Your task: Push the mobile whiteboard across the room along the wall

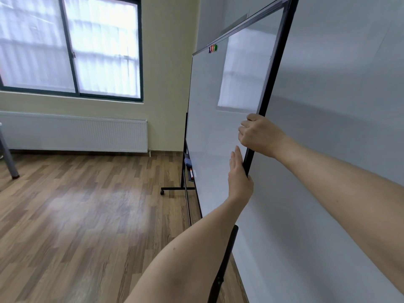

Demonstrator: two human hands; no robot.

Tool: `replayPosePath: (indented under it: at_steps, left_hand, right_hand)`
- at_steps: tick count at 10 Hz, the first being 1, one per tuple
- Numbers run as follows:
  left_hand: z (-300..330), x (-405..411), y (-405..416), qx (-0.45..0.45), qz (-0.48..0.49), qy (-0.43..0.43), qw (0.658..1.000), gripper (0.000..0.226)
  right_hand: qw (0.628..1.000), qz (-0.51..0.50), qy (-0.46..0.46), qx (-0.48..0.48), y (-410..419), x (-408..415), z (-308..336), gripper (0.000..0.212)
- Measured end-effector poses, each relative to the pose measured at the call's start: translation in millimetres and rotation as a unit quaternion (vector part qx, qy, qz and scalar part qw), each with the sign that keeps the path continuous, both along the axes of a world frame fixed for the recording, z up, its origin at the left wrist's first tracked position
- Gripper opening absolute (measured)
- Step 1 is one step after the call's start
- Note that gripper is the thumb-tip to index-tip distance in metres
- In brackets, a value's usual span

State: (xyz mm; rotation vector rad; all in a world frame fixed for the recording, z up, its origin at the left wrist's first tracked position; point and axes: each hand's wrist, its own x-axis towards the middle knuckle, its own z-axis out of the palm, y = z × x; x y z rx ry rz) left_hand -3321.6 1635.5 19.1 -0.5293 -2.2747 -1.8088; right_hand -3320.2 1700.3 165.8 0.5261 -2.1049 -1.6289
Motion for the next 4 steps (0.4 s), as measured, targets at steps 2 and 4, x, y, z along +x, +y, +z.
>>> replayPosePath:
  at_steps: [2, 4]
  left_hand:
    - [8, -3, -15, -0.073, -0.022, 0.011, 0.997, 0.093]
    - [29, 10, -62, -0.144, -0.038, 0.026, 0.989, 0.081]
  right_hand:
    - [1.0, -0.023, -0.005, -0.019, 0, 0, -4, 0.034]
    - [0.996, 0.014, -0.022, -0.08, -3, 29, -16, 0.023]
